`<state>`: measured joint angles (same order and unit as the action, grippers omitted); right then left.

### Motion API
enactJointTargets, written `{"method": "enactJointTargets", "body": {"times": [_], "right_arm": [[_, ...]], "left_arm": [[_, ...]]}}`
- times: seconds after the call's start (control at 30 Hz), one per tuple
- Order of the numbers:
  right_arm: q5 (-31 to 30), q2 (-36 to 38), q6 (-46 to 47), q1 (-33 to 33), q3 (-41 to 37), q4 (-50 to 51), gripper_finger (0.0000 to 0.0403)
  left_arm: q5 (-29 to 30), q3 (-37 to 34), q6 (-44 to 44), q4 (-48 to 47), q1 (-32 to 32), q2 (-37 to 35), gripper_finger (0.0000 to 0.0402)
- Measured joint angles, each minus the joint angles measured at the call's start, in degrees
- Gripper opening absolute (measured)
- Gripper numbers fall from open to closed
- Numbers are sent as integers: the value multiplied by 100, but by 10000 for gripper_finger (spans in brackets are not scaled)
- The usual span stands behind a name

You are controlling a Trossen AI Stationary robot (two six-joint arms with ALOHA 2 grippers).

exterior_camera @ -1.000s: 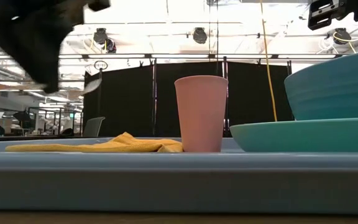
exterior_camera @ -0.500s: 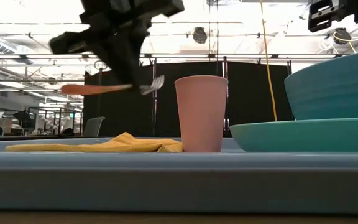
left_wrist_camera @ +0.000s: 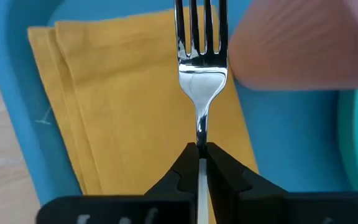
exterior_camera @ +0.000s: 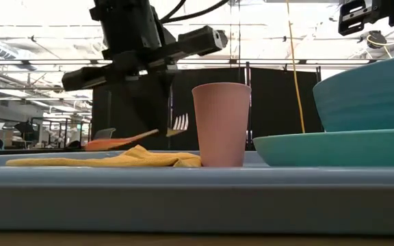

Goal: Set up tray
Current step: Put the orange fork on the yellow napkin

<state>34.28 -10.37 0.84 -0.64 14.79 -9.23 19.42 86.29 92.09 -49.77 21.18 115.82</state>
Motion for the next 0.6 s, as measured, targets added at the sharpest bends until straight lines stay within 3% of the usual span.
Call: {"method": "enactJointTargets", "body": {"times": [0.6], "right_arm": [[2,-48,-24,0,0,0,0]], "left_arm": [[-94,6,-50,649,4,254,8]]}}
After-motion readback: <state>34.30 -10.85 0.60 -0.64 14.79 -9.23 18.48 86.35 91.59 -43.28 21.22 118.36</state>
